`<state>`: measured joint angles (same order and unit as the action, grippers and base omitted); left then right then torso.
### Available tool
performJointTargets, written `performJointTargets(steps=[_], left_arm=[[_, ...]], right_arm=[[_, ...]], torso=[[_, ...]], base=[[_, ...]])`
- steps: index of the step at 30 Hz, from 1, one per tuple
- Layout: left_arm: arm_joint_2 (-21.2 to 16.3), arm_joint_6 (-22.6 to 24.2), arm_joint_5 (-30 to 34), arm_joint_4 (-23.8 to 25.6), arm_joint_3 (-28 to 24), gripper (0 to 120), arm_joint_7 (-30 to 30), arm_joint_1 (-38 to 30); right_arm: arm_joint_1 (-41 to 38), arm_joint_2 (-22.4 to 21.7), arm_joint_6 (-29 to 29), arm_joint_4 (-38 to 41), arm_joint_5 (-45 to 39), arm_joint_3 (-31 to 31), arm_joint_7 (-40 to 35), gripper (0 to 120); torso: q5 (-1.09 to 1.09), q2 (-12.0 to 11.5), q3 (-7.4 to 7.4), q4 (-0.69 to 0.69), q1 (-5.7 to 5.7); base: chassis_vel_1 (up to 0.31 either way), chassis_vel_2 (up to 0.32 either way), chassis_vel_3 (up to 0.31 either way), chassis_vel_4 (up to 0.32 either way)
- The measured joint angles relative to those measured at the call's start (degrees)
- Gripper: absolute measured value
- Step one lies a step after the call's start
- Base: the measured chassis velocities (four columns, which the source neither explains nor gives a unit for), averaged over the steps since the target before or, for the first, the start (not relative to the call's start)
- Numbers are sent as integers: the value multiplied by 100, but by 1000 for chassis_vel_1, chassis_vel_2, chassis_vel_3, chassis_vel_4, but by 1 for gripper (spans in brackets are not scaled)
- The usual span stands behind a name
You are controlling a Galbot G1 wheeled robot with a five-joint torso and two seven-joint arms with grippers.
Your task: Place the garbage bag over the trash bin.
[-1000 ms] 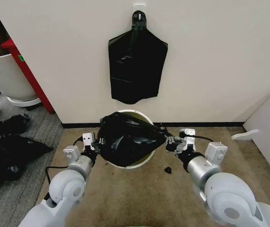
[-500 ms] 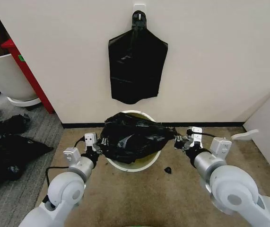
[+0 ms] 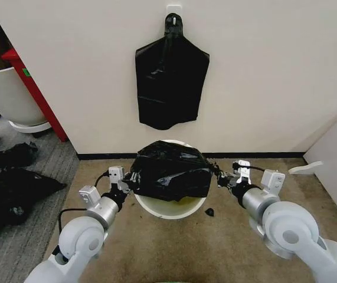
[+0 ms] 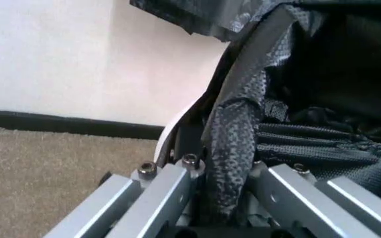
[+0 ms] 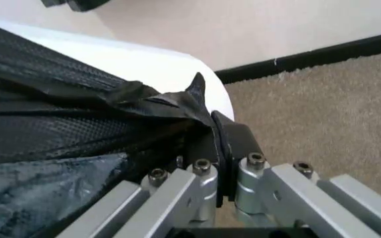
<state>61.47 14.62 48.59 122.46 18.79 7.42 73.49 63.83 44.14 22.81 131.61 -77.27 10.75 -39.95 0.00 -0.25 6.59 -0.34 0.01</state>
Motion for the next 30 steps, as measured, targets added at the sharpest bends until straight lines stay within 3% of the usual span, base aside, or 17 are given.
performJointTargets(steps=[8,11,13,15,19,23,27,30], left_arm=[[15,-28,126,-62,0,1,17,-56],[50,-9,108,-102,-6,1,16,-49],[54,-7,106,-108,-8,1,16,-48],[75,23,78,-147,-21,1,46,-49],[82,103,70,-205,-31,1,137,-86],[90,195,104,-322,-46,1,262,-178],[93,212,113,-419,-43,1,265,-207],[121,211,107,-602,-37,1,407,-267]], right_arm=[[46,-51,65,-89,248,-48,87,0],[-6,-86,58,28,252,-54,-71,13],[-10,-92,54,41,257,-55,-86,15],[-16,-136,45,154,304,-58,-227,27],[22,-202,45,330,321,-8,-389,36],[27,-276,39,430,255,116,-566,56],[39,-297,28,468,193,186,-602,66],[92,-342,-19,683,26,321,-800,88]], torso=[[0,0,0,0,0],[0,0,0,0,0],[0,0,0,0,0],[-1,0,0,0,0],[0,0,0,0,0],[0,0,0,0,0],[0,0,0,0,0],[0,0,0,0,0]], base=[[0,0,0,0],[0,0,0,0],[0,0,0,0],[0,0,0,0],[0,0,0,0],[0,0,0,0],[0,0,0,0],[0,0,0,0]])
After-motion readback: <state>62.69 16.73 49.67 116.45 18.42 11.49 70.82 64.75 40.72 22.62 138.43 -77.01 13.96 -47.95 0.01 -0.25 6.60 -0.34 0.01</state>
